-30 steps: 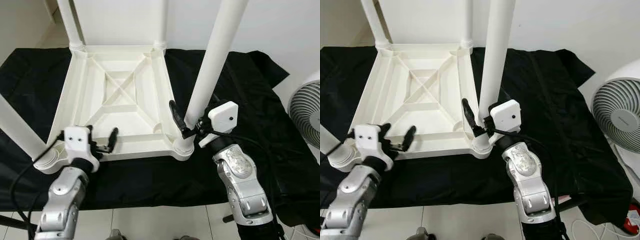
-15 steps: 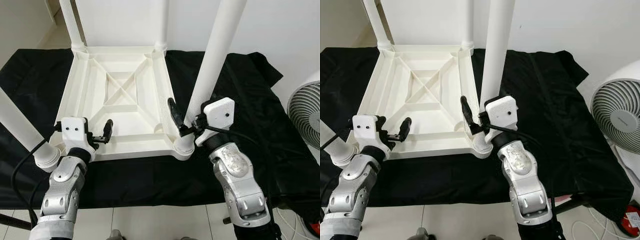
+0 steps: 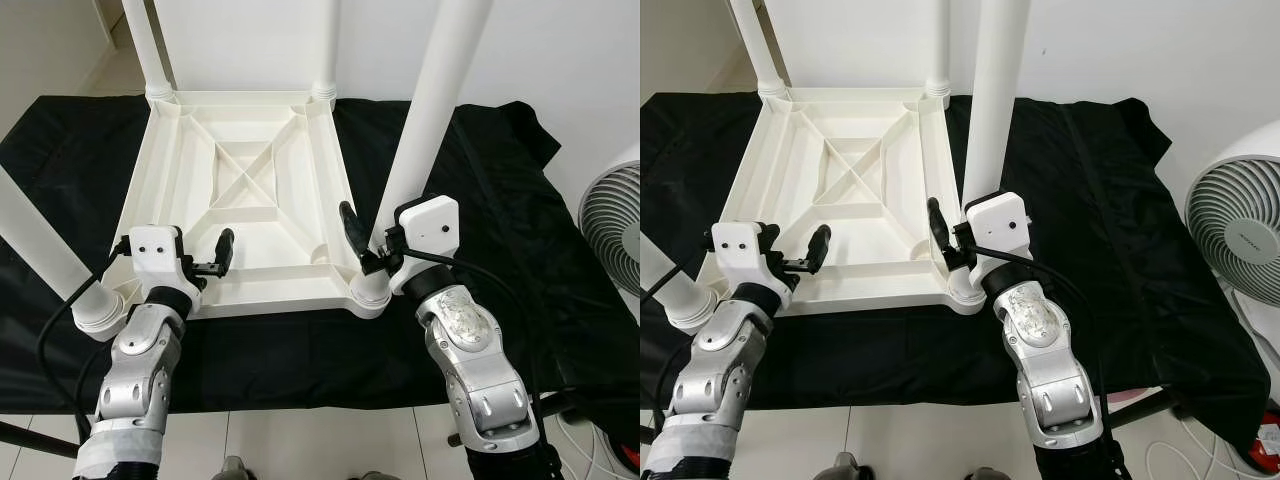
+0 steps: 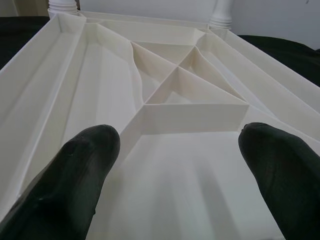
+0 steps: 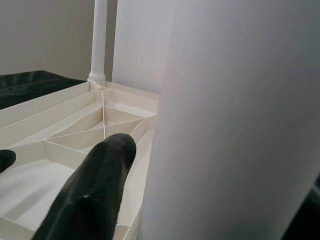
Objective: Building children table
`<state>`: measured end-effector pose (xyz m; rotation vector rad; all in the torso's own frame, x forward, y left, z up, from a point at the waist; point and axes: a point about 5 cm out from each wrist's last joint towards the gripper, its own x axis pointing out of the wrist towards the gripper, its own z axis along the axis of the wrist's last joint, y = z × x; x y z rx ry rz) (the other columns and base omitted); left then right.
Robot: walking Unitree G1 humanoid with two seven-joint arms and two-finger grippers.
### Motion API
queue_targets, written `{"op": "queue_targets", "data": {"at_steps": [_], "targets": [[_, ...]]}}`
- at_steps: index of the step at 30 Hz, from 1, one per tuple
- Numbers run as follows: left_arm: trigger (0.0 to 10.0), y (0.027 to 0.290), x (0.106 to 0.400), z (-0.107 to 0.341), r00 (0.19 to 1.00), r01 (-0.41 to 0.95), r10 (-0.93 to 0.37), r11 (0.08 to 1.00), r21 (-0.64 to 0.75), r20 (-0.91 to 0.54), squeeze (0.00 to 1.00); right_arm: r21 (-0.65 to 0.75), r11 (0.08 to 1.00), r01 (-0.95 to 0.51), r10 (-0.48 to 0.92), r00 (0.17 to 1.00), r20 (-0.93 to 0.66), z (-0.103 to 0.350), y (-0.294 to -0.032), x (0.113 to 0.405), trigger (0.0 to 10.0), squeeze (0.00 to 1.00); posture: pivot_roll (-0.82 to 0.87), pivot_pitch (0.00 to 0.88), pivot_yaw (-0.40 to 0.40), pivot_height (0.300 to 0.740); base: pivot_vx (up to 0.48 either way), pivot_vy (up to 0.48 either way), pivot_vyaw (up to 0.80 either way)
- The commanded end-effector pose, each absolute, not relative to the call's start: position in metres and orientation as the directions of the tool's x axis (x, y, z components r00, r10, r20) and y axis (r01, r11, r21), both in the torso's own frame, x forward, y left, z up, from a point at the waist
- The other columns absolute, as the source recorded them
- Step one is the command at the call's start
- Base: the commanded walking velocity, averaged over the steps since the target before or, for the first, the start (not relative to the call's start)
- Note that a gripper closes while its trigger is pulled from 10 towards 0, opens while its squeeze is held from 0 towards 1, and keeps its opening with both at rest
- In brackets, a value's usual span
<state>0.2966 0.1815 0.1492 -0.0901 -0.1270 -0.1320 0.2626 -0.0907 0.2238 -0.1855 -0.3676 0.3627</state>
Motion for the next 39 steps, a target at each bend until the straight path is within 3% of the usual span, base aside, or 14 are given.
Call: {"op": "queue_targets", "data": {"at_steps": [1, 2, 3, 13, 21, 22, 27, 31, 32, 39], "targets": [[10.0, 0.187, 0.297, 0.143, 0.994, 0.032, -0.023, 0.996, -0.083, 0.104, 0.00, -0.241, 0.920, -0.308, 0.372, 0.878, 0.300, 0.222, -0.089, 0.265, 3.3, 0.00, -0.07, 0.083, -0.010, 0.740, 0.000, 0.000, 0.00], [10.0, 0.187, 0.297, 0.143, 0.994, 0.031, -0.022, 0.996, -0.082, 0.103, 0.00, -0.240, 0.921, -0.308, 0.372, 0.879, 0.299, 0.222, -0.089, 0.265, 3.3, 0.00, -0.07, 0.083, -0.010, 0.740, 0.000, 0.000, 0.00], [10.0, 0.187, 0.297, 0.142, 0.995, 0.025, -0.017, 0.996, -0.084, 0.099, 0.00, -0.238, 0.921, -0.308, 0.371, 0.879, 0.298, 0.223, -0.089, 0.265, 0.0, 0.00, -0.07, 0.090, -0.012, 0.740, 0.000, 0.000, 0.00], [10.0, 0.207, 0.310, 0.136, 0.988, -0.155, 0.156, 0.986, -0.062, 0.007, 0.00, -0.150, 0.953, -0.263, 0.300, 0.888, 0.348, 0.239, -0.095, 0.268, 0.0, 0.00, -0.08, 0.118, -0.001, 0.740, 0.000, 0.000, 0.00], [10.0, 0.223, 0.317, 0.136, 0.958, -0.287, 0.285, 0.957, -0.052, -0.042, 0.00, -0.028, 0.997, -0.071, 0.076, 0.915, 0.396, 0.250, -0.120, 0.269, 0.0, 0.00, -0.09, 0.134, 0.014, 0.740, 0.000, 0.000, 0.00], [10.0, 0.227, 0.321, 0.143, 0.944, -0.330, 0.329, 0.944, -0.029, -0.027, 0.00, 0.057, 0.998, 0.009, -0.030, 0.923, 0.383, 0.251, -0.132, 0.270, 0.0, 0.00, -0.10, 0.139, 0.019, 0.740, 0.000, 0.000, 0.00], [10.0, 0.234, 0.330, 0.163, 0.923, -0.383, 0.383, 0.924, -0.004, -0.021, 0.00, 0.166, 0.980, 0.109, -0.157, 0.938, 0.309, 0.241, -0.151, 0.275, 0.0, 0.00, -0.09, 0.144, 0.020, 0.740, 0.000, 0.000, 0.00], [10.0, 0.237, 0.336, 0.183, 0.912, -0.410, 0.411, 0.911, 0.048, 0.005, 0.00, 0.242, 0.958, 0.151, -0.214, 0.942, 0.259, 0.234, -0.161, 0.278, 0.0, 0.00, -0.09, 0.146, 0.022, 0.740, 0.000, 0.000, 0.00], [10.0, 0.241, 0.342, 0.207, 0.895, -0.446, 0.444, 0.893, 0.067, 0.039, 0.00, 0.288, 0.943, 0.167, -0.238, 0.944, 0.231, 0.229, -0.167, 0.280, 0.0, 0.00, -0.08, 0.145, 0.025, 0.740, 0.000, 0.000, 0.00], [10.0, 0.246, 0.347, 0.244, 0.871, -0.489, 0.480, 0.865, 0.108, 0.103, 0.00, 0.338, 0.918, 0.206, -0.283, 0.939, 0.196, 0.225, -0.174, 0.284, 0.0, 0.00, -0.08, 0.149, 0.028, 0.740, 0.000, 0.000, 0.00]]}}
